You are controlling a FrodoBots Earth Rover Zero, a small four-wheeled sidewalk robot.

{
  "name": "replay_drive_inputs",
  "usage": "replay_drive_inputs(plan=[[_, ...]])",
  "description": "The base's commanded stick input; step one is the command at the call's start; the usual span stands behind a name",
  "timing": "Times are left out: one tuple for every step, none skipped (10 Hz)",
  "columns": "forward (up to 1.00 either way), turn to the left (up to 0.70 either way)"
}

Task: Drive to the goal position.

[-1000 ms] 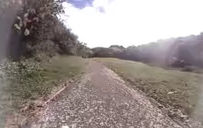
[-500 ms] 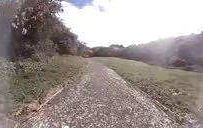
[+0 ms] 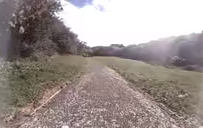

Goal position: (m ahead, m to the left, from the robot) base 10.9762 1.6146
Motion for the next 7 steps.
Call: replay_drive_inputs(plan=[[0.30, 0.00], [0.30, 0.00], [0.30, 0.00], [0.30, 0.00], [0.30, 0.00], [0.30, 0.00], [0.30, 0.00]])
